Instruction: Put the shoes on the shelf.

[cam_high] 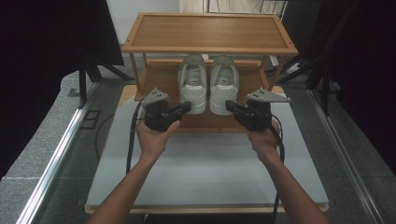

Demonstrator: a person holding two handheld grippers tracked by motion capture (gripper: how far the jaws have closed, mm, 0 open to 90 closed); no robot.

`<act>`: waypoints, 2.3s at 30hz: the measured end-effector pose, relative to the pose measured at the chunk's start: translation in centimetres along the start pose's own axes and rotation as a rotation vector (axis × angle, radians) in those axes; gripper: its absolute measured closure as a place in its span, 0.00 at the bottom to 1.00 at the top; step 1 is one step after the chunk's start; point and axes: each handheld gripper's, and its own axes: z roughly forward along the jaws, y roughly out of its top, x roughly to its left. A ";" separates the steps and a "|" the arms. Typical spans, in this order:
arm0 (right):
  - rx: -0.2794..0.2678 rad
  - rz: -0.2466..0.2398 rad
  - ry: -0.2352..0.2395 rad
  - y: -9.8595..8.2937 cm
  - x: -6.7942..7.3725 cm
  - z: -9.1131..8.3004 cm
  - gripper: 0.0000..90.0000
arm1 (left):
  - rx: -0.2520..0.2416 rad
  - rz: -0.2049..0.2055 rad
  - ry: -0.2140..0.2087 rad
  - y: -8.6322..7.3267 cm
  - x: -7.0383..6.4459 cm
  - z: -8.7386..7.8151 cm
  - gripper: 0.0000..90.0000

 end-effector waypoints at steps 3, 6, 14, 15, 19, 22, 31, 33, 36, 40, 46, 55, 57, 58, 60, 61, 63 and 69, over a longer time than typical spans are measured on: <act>-0.010 0.015 0.016 0.0 -0.2 0.1 1.00 | -0.001 -0.006 0.000 0.0 0.4 0.5 1.00; -0.015 0.012 0.016 0.0 -0.2 0.1 1.00 | -0.010 0.000 0.005 -0.1 0.3 0.7 1.00; -0.033 0.060 0.033 -0.1 -0.4 0.1 1.00 | -0.007 0.006 -0.007 0.1 0.2 1.3 1.00; -0.033 0.060 0.033 -0.1 -0.4 0.1 1.00 | -0.007 0.006 -0.007 0.1 0.2 1.3 1.00; -0.031 0.059 0.036 -0.1 -0.5 0.1 1.00 | -0.007 0.014 -0.001 0.3 0.2 1.6 1.00; -0.027 0.054 0.034 0.0 -0.5 0.1 1.00 | -0.011 0.022 0.002 0.4 0.1 1.8 1.00; -0.030 0.050 0.035 0.0 -0.5 0.2 1.00 | -0.008 0.005 -0.004 0.2 0.2 1.8 1.00; -0.030 0.042 0.033 0.1 -0.5 0.2 1.00 | -0.009 -0.001 -0.008 0.3 0.2 1.8 1.00; -0.032 0.043 0.026 0.1 -0.6 0.5 1.00 | -0.010 -0.003 -0.008 0.2 0.2 1.8 1.00; -0.039 0.043 0.023 0.1 -0.6 0.6 1.00 | -0.010 -0.009 -0.013 0.2 0.2 1.9 1.00; -0.049 0.057 0.024 0.0 -0.7 0.8 1.00 | -0.011 -0.010 -0.016 0.2 0.2 1.8 0.98; -0.057 0.082 0.048 -0.3 -0.8 0.7 0.96 | -0.020 -0.011 -0.048 0.2 0.2 1.8 0.86; -0.061 0.075 0.051 -0.3 -0.6 0.7 0.89 | -0.014 0.014 -0.077 0.2 0.0 1.6 0.73; -0.065 0.071 0.054 -0.4 -0.5 0.6 0.85 | -0.025 0.017 -0.064 0.2 -0.2 1.5 0.68; -0.078 0.065 0.055 -0.4 -0.2 0.5 0.76 | -0.044 0.000 -0.068 0.3 -0.2 1.2 0.62; -0.078 0.065 0.055 -0.4 -0.2 0.5 0.76 | -0.044 0.000 -0.068 0.3 -0.2 1.2 0.60; -0.089 0.057 0.046 -0.5 0.0 0.4 0.73 | -0.055 -0.006 -0.067 0.4 0.0 0.9 0.59; -0.114 0.067 0.043 -0.7 -0.3 -0.3 0.70 | -0.082 -0.014 -0.061 0.5 0.0 -0.1 0.57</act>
